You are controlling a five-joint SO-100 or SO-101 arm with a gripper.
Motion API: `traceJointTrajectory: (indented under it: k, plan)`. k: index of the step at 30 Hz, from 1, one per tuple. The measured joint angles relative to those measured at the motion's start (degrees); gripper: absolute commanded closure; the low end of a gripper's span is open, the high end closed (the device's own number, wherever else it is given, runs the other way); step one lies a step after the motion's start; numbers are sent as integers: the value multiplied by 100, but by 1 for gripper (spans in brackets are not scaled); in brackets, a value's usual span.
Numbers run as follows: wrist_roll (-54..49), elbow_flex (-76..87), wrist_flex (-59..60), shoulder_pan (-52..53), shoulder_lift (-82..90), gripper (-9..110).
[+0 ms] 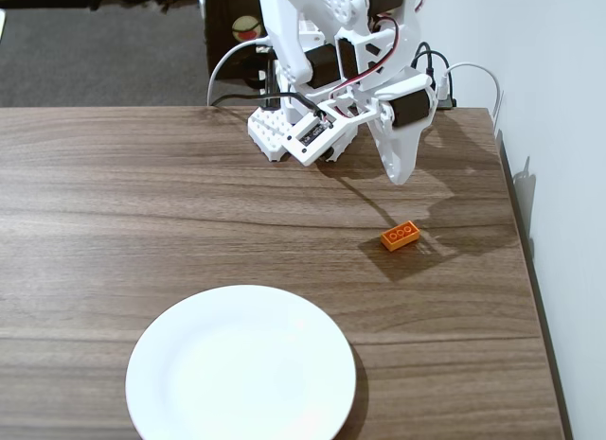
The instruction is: Grasp a lego block and put it on the plate.
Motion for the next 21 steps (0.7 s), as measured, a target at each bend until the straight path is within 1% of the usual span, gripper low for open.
traceJointTrajectory:
  k: [9, 21]
  plan:
    - [35, -431, 141, -149, -738, 101]
    - [70, -984, 334, 123, -1485, 101]
